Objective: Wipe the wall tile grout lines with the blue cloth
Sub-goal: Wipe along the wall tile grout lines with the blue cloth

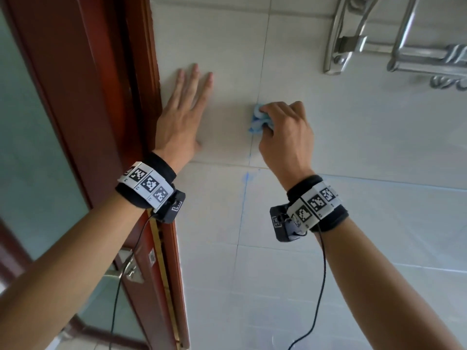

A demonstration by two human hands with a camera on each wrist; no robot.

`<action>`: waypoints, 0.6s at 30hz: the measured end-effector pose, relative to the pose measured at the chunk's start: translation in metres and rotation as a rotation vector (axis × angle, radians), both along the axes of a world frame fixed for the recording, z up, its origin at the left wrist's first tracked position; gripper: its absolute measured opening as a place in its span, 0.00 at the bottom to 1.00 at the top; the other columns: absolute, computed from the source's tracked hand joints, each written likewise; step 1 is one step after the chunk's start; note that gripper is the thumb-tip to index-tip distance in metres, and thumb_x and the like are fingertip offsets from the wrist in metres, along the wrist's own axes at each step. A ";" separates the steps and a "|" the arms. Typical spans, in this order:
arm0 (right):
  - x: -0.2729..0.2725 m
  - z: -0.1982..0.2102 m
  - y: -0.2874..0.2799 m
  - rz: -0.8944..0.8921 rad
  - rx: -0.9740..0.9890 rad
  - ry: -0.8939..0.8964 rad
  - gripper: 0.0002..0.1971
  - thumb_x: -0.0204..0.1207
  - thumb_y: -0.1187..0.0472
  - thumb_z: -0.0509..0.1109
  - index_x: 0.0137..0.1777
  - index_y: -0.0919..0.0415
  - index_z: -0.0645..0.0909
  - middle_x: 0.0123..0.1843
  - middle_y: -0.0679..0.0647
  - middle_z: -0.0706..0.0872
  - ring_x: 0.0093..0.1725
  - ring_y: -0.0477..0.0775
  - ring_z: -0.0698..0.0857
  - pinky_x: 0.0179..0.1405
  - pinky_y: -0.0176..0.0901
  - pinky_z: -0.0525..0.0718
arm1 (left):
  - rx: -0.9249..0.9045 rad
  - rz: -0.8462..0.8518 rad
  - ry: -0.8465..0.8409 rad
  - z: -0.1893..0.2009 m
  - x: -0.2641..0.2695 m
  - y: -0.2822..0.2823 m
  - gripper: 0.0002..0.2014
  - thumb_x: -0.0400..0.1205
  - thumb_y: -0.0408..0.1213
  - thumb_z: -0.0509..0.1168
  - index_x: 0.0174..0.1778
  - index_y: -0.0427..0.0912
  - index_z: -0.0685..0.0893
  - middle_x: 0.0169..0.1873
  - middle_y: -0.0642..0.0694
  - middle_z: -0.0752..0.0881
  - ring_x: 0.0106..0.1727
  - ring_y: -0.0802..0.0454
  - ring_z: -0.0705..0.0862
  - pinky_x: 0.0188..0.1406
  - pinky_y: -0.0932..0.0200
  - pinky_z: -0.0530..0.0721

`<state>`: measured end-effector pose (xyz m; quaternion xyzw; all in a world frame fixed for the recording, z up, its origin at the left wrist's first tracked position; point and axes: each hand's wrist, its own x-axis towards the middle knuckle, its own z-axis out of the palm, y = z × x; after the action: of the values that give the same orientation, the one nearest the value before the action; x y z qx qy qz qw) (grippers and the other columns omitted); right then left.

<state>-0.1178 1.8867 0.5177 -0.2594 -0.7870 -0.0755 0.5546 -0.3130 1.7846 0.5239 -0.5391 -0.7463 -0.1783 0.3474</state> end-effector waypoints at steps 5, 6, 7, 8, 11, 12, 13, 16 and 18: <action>-0.017 -0.070 -0.009 0.021 -0.115 0.023 0.21 0.63 0.79 0.70 0.54 0.60 0.89 0.52 0.50 0.92 0.49 0.60 0.80 0.34 0.55 0.83 | 0.043 -0.048 -0.020 -0.016 0.002 0.001 0.70 0.66 0.22 0.84 0.94 0.50 0.41 0.93 0.46 0.40 0.93 0.40 0.43 0.79 0.52 0.74; -0.018 -0.088 -0.011 0.027 -0.152 0.014 0.23 0.62 0.79 0.70 0.54 0.60 0.89 0.52 0.50 0.92 0.49 0.59 0.80 0.35 0.55 0.83 | 0.039 -0.056 -0.018 -0.020 0.002 0.000 0.69 0.67 0.18 0.81 0.94 0.50 0.41 0.93 0.47 0.41 0.93 0.40 0.44 0.79 0.53 0.74; -0.019 -0.103 -0.014 0.036 -0.188 0.011 0.23 0.62 0.79 0.70 0.54 0.59 0.89 0.53 0.49 0.92 0.50 0.59 0.80 0.35 0.55 0.84 | 0.033 -0.064 -0.018 -0.024 0.001 -0.002 0.67 0.67 0.15 0.78 0.94 0.50 0.42 0.93 0.47 0.41 0.93 0.41 0.44 0.80 0.53 0.73; -0.019 -0.113 -0.016 0.048 -0.216 0.015 0.23 0.62 0.79 0.70 0.55 0.59 0.89 0.53 0.48 0.92 0.50 0.59 0.80 0.36 0.54 0.84 | 0.022 -0.069 -0.021 -0.027 0.001 -0.005 0.67 0.68 0.14 0.77 0.94 0.49 0.42 0.93 0.47 0.42 0.94 0.42 0.45 0.84 0.52 0.70; -0.016 -0.118 -0.017 0.098 -0.280 0.075 0.23 0.65 0.79 0.70 0.56 0.58 0.89 0.55 0.46 0.92 0.53 0.56 0.80 0.37 0.53 0.85 | -0.047 -0.081 -0.060 -0.040 -0.002 -0.014 0.69 0.66 0.17 0.81 0.94 0.49 0.41 0.93 0.46 0.41 0.94 0.42 0.45 0.91 0.50 0.58; -0.014 -0.112 -0.017 0.127 -0.299 0.127 0.22 0.67 0.79 0.70 0.57 0.57 0.89 0.56 0.46 0.91 0.54 0.55 0.80 0.38 0.51 0.85 | -0.059 -0.076 -0.084 -0.046 -0.001 -0.016 0.70 0.66 0.19 0.83 0.94 0.49 0.41 0.93 0.46 0.41 0.94 0.42 0.45 0.91 0.50 0.57; -0.012 -0.102 -0.016 0.145 -0.300 0.194 0.22 0.69 0.78 0.70 0.58 0.57 0.89 0.56 0.46 0.91 0.55 0.54 0.80 0.40 0.47 0.84 | -0.068 -0.072 -0.115 -0.051 0.000 -0.018 0.71 0.66 0.21 0.84 0.94 0.49 0.40 0.93 0.46 0.40 0.94 0.42 0.44 0.91 0.49 0.57; -0.009 -0.074 -0.009 0.127 -0.214 0.417 0.20 0.72 0.77 0.71 0.60 0.59 0.89 0.58 0.47 0.91 0.59 0.52 0.80 0.48 0.27 0.76 | -0.071 -0.077 -0.196 -0.069 0.006 -0.019 0.72 0.67 0.30 0.87 0.93 0.49 0.39 0.93 0.46 0.37 0.93 0.42 0.42 0.91 0.44 0.60; -0.014 -0.067 -0.002 0.119 -0.191 0.534 0.18 0.73 0.77 0.73 0.60 0.61 0.90 0.59 0.49 0.91 0.59 0.54 0.82 0.55 0.30 0.79 | -0.036 -0.083 -0.229 -0.081 0.010 -0.015 0.71 0.67 0.32 0.87 0.94 0.49 0.39 0.93 0.46 0.37 0.93 0.42 0.42 0.91 0.46 0.58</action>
<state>-0.1315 1.8850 0.4511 -0.2746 -0.6304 0.1025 0.7188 -0.3028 1.7692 0.4432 -0.5517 -0.7611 -0.2396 0.2427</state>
